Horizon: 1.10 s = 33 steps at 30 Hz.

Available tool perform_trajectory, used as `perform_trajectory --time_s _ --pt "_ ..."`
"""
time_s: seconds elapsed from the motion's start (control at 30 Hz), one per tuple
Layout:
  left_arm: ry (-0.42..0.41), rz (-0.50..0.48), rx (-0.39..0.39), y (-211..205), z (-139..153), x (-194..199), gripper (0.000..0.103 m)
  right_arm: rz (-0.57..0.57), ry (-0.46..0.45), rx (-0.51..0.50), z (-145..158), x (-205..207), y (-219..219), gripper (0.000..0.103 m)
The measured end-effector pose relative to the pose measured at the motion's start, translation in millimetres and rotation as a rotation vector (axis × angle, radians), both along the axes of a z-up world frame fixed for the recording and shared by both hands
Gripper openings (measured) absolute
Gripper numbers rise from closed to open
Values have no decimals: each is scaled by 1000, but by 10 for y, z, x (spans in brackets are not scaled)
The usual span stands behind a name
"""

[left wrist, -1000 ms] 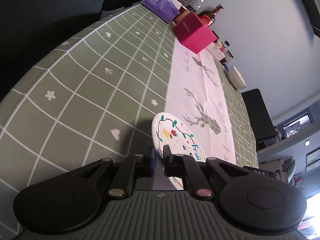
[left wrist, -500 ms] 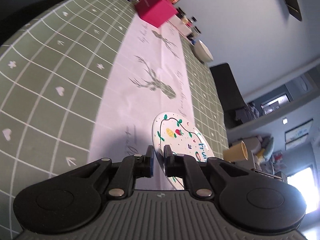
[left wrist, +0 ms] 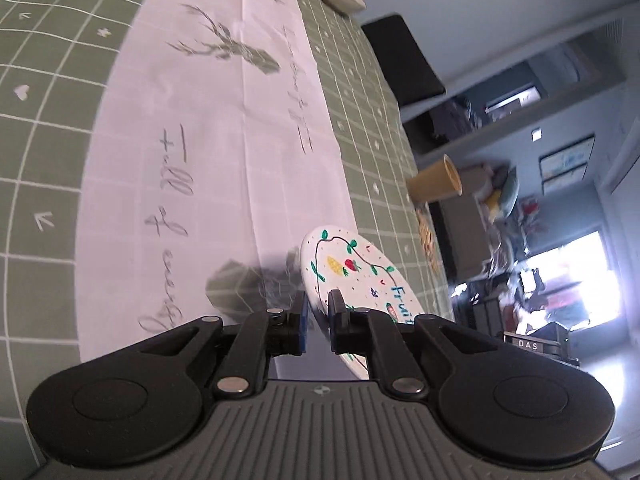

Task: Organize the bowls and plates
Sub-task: 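Lift the 'Fruity' plate with the right tool toward the glass plates, then lower the 'Fruity' plate onto the glass plates and open the right tool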

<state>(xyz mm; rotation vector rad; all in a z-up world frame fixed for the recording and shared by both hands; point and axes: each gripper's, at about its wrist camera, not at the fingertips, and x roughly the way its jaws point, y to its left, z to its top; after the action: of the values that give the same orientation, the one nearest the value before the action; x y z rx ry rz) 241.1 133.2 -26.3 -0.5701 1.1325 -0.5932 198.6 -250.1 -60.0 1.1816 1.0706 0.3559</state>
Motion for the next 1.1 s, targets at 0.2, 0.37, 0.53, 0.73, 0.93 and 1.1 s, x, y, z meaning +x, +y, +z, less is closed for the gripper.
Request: perform_trajectory --time_s 0.2,0.37,0.53,0.73,0.93,1.1 --pt "-1 -116 70 -331 48 -219 14 -32 7 -65 78 -396 -149 5" --pt "-1 -205 94 -537 62 -398 16 -54 -1 -90 136 -701 -289 5" --pt "16 -264 149 -726 36 -535 18 -30 20 -72 103 -924 -366 5" --pt "-30 -317 218 -864 70 -629 18 -28 45 -62 6 -1095 -426 5" --pt "-69 -368 329 -1000 42 -674 19 4 54 -72 -39 -1162 -363 5" --pt "-87 -394 392 -1070 -3 -694 17 12 66 -78 -80 -1184 -315 5"
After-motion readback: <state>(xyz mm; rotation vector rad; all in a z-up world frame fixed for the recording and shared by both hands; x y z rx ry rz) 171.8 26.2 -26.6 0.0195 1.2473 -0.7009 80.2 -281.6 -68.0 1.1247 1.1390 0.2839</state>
